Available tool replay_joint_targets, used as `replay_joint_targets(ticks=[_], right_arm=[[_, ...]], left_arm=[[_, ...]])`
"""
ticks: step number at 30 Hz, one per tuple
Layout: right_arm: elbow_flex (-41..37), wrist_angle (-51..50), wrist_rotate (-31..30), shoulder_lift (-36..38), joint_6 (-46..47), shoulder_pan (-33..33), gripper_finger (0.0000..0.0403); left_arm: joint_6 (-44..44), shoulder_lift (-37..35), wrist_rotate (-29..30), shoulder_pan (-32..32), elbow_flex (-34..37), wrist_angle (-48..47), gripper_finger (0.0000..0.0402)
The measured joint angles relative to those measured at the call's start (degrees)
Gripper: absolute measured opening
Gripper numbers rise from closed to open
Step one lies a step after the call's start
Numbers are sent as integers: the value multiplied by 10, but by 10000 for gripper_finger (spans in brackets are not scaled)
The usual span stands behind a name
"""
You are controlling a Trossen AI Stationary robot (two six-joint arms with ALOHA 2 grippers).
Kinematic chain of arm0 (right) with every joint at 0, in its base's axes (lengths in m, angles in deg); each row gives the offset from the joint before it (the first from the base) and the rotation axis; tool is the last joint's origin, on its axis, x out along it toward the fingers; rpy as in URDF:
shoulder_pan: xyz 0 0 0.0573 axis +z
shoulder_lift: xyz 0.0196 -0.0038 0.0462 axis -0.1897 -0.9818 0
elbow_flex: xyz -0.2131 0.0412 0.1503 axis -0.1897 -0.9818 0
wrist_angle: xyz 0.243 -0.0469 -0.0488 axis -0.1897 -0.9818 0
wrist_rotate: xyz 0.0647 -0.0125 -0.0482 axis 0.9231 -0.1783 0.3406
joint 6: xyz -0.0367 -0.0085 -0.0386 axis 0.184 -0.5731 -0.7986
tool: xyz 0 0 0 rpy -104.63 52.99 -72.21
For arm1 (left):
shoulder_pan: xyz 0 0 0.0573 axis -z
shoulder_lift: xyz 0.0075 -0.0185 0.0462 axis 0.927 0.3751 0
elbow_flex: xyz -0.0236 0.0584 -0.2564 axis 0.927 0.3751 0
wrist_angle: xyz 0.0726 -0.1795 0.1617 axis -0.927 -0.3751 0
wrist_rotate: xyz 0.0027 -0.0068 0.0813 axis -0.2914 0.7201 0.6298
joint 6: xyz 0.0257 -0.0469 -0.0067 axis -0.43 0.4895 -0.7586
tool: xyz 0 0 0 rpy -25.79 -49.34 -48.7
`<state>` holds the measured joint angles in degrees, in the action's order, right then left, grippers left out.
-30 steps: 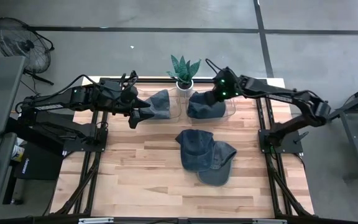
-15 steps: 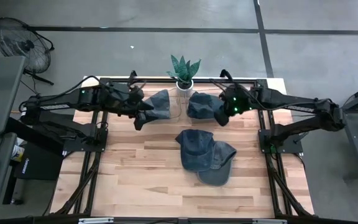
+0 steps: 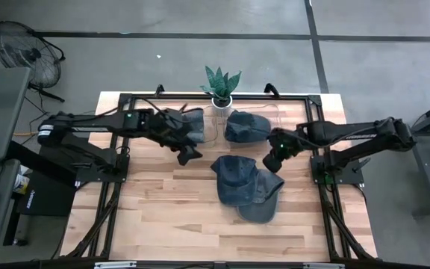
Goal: Pick & Place hat
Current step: Put the dark blue cap into the right transparent bin
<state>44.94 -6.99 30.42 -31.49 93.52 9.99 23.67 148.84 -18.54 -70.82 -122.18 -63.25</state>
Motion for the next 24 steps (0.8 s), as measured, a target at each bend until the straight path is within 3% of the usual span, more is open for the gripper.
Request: replay_joint_targets(ticks=[4,10,18,24], right_arm=[[-29,-6,18,0,75,33,28],[-49,-31,36,0,146,79,96],[-50,-46,35,0,93,110,175],[-50,-55,10,0,79,113,198]], left_arm=[[5,25,-21,0,1,13,288],[14,45,-39,0,-1,38,288],[41,58,-44,0,2,42,288],[114,103,-58,1,4,57,288]])
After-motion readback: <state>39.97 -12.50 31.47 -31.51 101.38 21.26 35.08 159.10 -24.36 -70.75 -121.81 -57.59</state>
